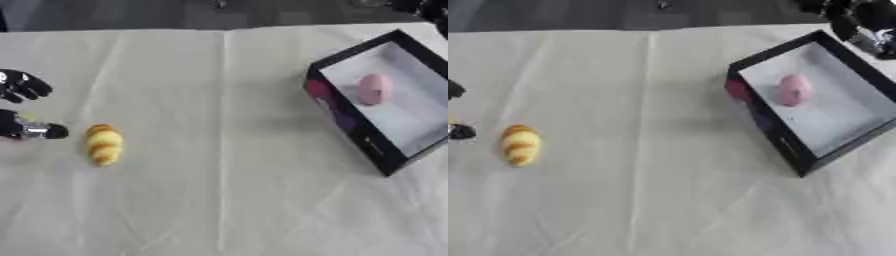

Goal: Pick up the objects with one hand, pass them to the other hand, and then place them into the box on the other side of the table.

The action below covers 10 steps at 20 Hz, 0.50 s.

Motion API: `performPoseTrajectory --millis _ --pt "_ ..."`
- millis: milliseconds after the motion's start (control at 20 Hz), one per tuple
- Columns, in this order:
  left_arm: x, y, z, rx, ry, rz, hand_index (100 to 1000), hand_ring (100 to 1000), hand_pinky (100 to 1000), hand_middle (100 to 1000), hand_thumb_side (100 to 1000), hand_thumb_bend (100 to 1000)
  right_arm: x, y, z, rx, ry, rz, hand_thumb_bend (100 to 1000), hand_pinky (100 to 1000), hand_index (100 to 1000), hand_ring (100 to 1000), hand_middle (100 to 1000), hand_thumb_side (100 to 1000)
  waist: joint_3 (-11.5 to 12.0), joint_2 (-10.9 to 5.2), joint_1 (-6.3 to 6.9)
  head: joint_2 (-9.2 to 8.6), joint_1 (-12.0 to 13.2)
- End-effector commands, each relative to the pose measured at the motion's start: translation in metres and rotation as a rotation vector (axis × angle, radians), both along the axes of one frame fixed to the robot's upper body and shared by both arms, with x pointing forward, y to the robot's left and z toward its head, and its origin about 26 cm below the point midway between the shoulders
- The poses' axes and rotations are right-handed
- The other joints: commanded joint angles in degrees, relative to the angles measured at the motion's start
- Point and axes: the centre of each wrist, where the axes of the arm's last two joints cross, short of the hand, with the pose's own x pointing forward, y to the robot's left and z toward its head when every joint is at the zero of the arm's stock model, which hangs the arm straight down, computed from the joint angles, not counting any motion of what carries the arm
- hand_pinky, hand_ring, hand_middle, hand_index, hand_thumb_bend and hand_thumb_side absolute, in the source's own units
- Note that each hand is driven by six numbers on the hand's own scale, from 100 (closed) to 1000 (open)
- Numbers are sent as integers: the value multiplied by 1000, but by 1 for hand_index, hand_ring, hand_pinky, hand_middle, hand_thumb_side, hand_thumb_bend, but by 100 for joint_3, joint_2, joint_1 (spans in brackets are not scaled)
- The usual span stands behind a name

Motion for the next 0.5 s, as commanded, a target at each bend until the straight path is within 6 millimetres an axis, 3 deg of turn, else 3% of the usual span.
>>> performPoseTrajectory --millis 50,250,300,350,500 --pt "-3 30 19 52 -60 93 801 828 871 741 392 791 -5 -3 20 -32 -40 -8 100 1000 1000 976 1000 387 6 -157 58 -15 85" --pt "-1 54 16 74 -80 187 801 821 864 735 389 807 -7 -3 19 -33 -45 -9 100 1000 1000 974 1000 378 0 -135 38 -15 103" --pt "0 58 15 79 -80 207 806 824 866 738 383 774 -7 -3 18 -35 -45 -9 100 1000 1000 974 1000 373 -2 -132 35 -15 105" --pt "2 62 14 85 -79 224 808 825 867 739 384 819 -7 -3 17 -38 -43 -9 100 1000 1000 973 1000 371 -5 -130 32 -15 108" --pt "9 72 9 102 -65 262 815 830 872 745 380 828 -7 -1 14 -46 -38 -7 100 1000 1000 972 1000 366 -17 -129 30 -15 123"
